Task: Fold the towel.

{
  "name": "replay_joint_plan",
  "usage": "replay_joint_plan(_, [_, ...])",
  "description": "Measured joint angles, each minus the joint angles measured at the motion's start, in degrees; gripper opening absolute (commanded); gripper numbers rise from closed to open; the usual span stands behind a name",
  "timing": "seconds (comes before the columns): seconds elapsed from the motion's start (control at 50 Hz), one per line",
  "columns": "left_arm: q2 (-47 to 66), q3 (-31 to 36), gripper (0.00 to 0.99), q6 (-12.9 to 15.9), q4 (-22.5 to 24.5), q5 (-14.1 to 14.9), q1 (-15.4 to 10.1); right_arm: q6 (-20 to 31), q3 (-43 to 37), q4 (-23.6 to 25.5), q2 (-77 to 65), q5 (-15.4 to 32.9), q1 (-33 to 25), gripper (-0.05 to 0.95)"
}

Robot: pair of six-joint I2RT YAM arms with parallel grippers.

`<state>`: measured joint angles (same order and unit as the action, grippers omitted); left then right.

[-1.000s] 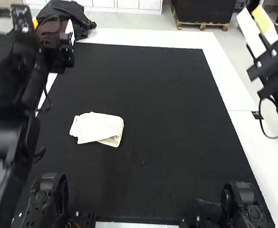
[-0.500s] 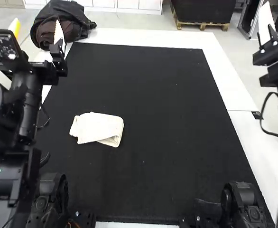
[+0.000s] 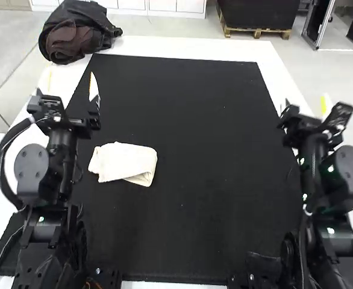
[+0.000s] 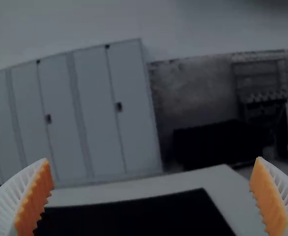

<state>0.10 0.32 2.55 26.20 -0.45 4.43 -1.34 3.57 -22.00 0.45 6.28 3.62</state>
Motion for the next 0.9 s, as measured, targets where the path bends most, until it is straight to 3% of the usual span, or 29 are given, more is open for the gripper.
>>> replay_joint_plan(0.14, [0.0,0.0,0.969,-1.9,-9.0,0.0,0.0,2.6,-3.1,-0.1,0.0,-0.9,0.0,0.92])
replay_joint_plan(0.28, [0.0,0.0,0.969,-4.7,-20.2,-0.1,0.0,2.1,-3.3,14.2,0.0,0.1,0.0,0.92])
replay_joint_plan(0.36, [0.0,0.0,0.969,-5.4,-25.6,-0.2,0.0,1.0,-3.3,16.2,0.0,0.4,0.0,0.92])
replay_joint_plan(0.48, [0.0,0.0,0.969,-6.1,-26.0,-0.2,0.0,0.8,-3.2,21.2,0.1,0.5,0.0,0.92])
replay_joint_plan(0.9, [0.0,0.0,0.969,-6.5,-26.0,-0.2,0.0,0.9,-3.2,21.1,0.1,0.5,0.0,0.92])
